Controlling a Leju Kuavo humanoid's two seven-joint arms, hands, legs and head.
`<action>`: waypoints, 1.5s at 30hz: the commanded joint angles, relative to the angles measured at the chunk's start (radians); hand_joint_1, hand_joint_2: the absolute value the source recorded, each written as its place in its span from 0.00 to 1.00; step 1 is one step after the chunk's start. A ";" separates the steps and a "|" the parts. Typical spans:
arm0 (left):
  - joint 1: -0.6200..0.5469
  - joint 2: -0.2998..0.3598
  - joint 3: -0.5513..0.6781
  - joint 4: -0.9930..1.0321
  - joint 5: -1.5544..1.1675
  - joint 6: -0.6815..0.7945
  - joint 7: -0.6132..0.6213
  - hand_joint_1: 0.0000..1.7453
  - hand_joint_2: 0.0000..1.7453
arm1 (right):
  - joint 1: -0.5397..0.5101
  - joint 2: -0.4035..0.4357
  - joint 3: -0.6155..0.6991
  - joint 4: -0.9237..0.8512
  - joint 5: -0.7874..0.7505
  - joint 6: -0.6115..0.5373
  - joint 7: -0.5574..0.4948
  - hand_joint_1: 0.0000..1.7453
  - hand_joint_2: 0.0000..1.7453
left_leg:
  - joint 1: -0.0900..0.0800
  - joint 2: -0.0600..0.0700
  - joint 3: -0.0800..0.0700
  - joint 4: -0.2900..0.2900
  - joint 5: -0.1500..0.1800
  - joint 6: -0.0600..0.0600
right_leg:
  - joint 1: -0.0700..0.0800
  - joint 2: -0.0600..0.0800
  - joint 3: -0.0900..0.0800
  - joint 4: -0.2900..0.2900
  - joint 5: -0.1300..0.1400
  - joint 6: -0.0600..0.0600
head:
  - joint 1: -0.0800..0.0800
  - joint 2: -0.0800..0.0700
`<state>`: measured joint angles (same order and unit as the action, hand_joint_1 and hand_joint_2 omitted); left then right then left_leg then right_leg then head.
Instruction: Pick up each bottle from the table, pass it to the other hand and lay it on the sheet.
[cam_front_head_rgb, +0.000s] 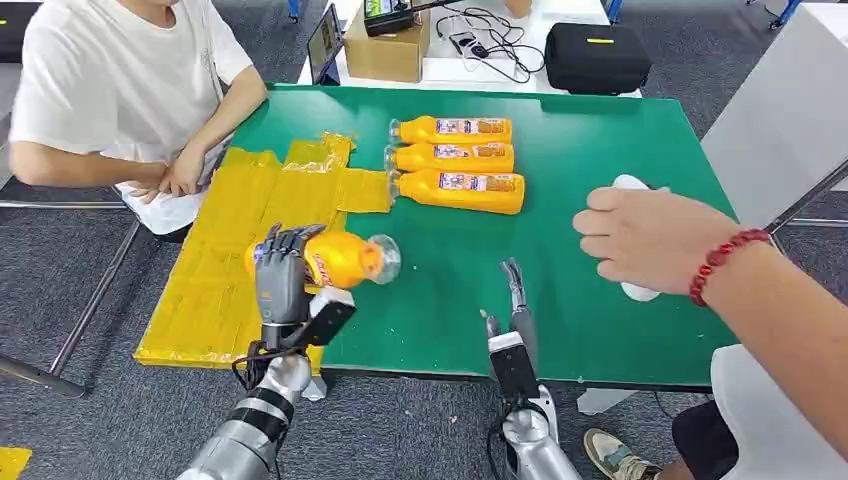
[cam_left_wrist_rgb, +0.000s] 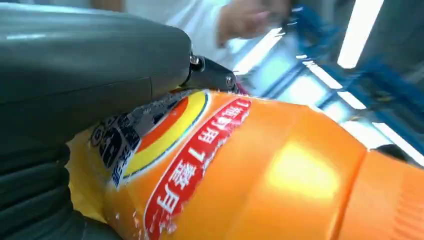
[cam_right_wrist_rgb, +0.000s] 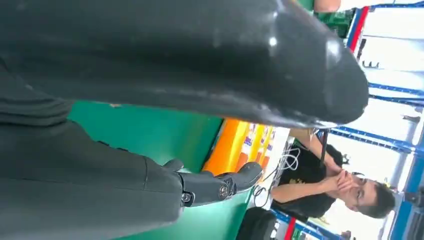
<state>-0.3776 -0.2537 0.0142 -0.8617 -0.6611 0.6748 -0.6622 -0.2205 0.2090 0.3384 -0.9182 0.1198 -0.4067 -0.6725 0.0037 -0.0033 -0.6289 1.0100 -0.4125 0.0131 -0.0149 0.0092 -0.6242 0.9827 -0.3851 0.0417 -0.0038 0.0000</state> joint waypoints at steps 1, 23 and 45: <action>-0.144 0.045 0.061 0.302 -0.287 0.023 0.206 1.00 1.00 | -0.009 0.007 -0.041 0.021 -0.012 0.020 0.001 0.00 0.00 | 0.000 -0.003 0.003 -0.001 -0.001 0.000 | 0.000 -0.004 0.004 -0.001 -0.002 -0.001 | 0.000 0.000; -0.238 0.128 -0.033 0.538 -0.465 -0.125 0.531 0.00 0.00 | 0.044 0.024 -0.042 0.034 0.053 -0.086 -0.011 0.00 0.00 | 0.000 -0.001 0.002 -0.001 -0.001 -0.001 | 0.000 -0.001 0.002 -0.001 -0.001 -0.001 | 0.000 0.000; -0.202 0.124 -0.048 0.517 -0.306 -0.416 0.408 0.00 0.00 | 0.034 -0.001 0.029 0.054 0.102 -0.153 -0.026 0.00 0.00 | 0.000 -0.003 0.006 -0.002 0.000 0.000 | -0.001 -0.002 0.009 -0.002 -0.002 -0.001 | 0.000 0.000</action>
<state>-0.6184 -0.1377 -0.0156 -0.4047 -0.9979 0.3128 -0.2301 -0.1626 0.2377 0.3403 -0.9178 0.2296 -0.5661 -0.6897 0.0037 -0.0088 -0.6268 1.0100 -0.4116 0.0134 -0.0153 0.0057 -0.6189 0.9825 -0.3860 0.0416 -0.0038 0.0000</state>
